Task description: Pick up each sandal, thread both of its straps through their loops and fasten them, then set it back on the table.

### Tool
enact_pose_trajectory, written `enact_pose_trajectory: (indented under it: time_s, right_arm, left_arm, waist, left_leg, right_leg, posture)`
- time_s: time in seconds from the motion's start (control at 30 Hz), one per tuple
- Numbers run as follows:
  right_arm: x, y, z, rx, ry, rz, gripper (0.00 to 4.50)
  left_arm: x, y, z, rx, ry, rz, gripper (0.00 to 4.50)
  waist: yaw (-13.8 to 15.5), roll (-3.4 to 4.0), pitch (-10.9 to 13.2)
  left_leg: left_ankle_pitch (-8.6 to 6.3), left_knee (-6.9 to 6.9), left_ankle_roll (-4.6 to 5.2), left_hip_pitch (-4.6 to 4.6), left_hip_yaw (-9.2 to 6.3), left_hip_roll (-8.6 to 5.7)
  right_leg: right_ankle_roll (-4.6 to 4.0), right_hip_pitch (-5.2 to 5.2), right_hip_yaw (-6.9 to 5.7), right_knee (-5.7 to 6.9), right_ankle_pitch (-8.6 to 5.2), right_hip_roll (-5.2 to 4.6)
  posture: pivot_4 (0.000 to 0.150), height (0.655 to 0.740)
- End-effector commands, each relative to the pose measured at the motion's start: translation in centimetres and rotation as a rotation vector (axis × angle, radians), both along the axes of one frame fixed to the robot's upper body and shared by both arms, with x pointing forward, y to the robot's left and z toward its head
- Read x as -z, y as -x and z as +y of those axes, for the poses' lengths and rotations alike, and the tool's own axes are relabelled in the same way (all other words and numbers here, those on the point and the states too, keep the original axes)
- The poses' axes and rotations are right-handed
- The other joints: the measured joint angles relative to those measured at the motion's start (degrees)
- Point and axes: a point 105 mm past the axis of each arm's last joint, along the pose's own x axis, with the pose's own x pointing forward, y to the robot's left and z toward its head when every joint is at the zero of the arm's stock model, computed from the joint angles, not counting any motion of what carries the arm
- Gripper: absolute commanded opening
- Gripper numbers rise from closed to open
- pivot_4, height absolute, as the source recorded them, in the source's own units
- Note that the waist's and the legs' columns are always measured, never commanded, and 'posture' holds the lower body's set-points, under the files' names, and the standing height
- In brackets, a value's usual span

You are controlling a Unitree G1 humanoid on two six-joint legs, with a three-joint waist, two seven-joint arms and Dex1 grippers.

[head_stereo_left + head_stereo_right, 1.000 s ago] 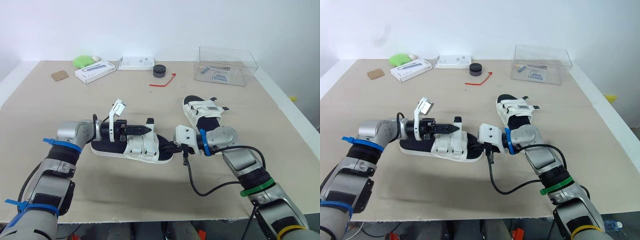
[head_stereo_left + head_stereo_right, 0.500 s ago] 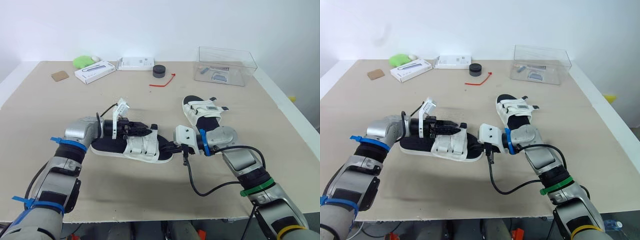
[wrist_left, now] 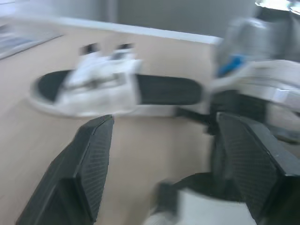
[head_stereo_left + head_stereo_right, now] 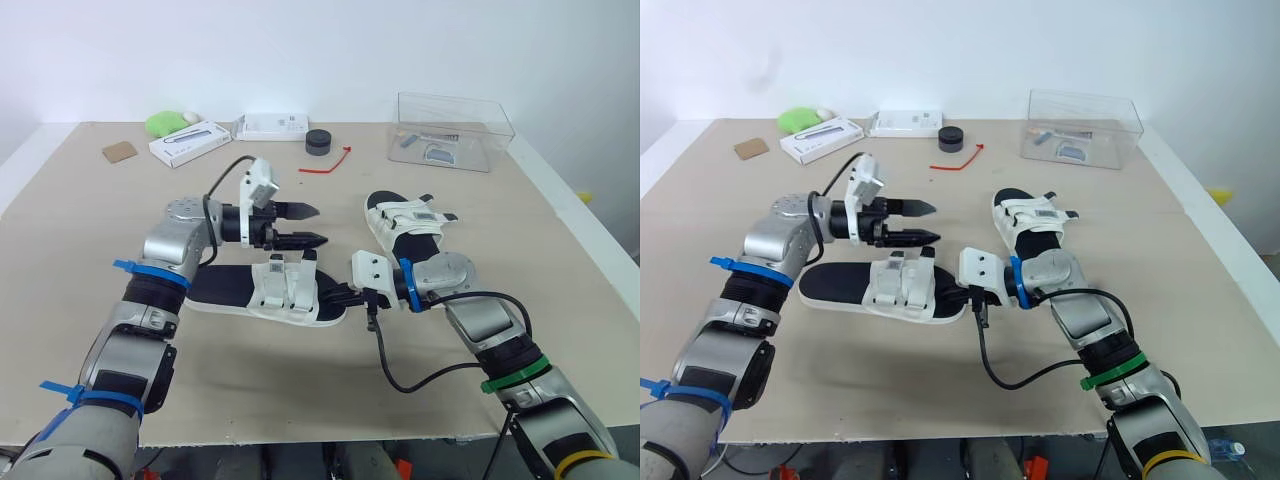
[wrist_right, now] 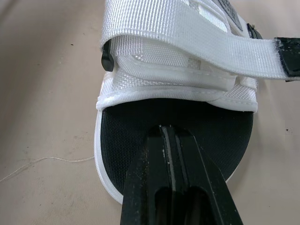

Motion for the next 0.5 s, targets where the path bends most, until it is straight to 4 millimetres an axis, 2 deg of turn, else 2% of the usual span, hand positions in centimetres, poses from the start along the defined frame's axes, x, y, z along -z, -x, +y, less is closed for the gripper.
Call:
enact_pose_trajectory:
  time_s: [0.03,0.07,0.17,0.3,0.5]
  right_arm:
    - [0.1,0.1,-0.3,0.007,0.014,-0.003,0.0]
    - [0.1,0.1,-0.3,0.007,0.014,-0.003,0.0]
    - [0.2,0.1,-0.3,0.005,0.014,-0.002,0.0]
    - [0.1,0.2,-0.1,0.0,0.012,-0.005,0.0]
    - [0.1,0.1,-0.2,0.0,0.013,-0.008,0.0]
  left_arm:
    - [0.7,0.2,0.2,0.016,-0.051,-0.01,1.81]
    - [1.1,0.1,0.3,0.015,-0.071,0.009,1.26]
    - [2.4,-0.3,0.5,0.004,-0.132,0.056,0.04]
    - [3.9,-0.8,1.0,-0.007,-0.205,0.091,0.04]
    - [4.6,-1.1,1.4,0.016,-0.278,0.113,0.04]
  waist:
    - [0.0,0.0,0.0]
    - [0.0,0.0,0.0]
    - [0.0,0.0,0.0]
    - [0.0,0.0,0.0]
    - [0.0,0.0,0.0]
  left_leg:
    - [0.0,0.0,0.0,0.0,0.0,0.0]
    - [0.0,0.0,0.0,0.0,-0.01,0.01]
    - [0.0,0.01,0.0,-0.01,-0.01,0.0]
    - [-0.02,0.0,0.03,-0.01,0.0,-0.05]
    - [-0.03,0.0,0.05,-0.01,0.0,-0.1]
  right_leg:
    - [0.0,0.0,0.0,0.0,0.0,0.02]
    - [0.0,0.0,-0.01,0.0,0.0,0.02]
    - [0.01,0.0,-0.02,0.0,-0.01,0.03]
    - [0.01,0.0,-0.03,-0.01,-0.01,0.04]
    - [0.01,0.0,-0.03,-0.03,-0.01,0.05]
  posture:
    - [0.15,0.74]
    - [0.15,0.74]
    - [0.15,0.74]
    - [0.15,0.74]
    - [0.15,0.74]
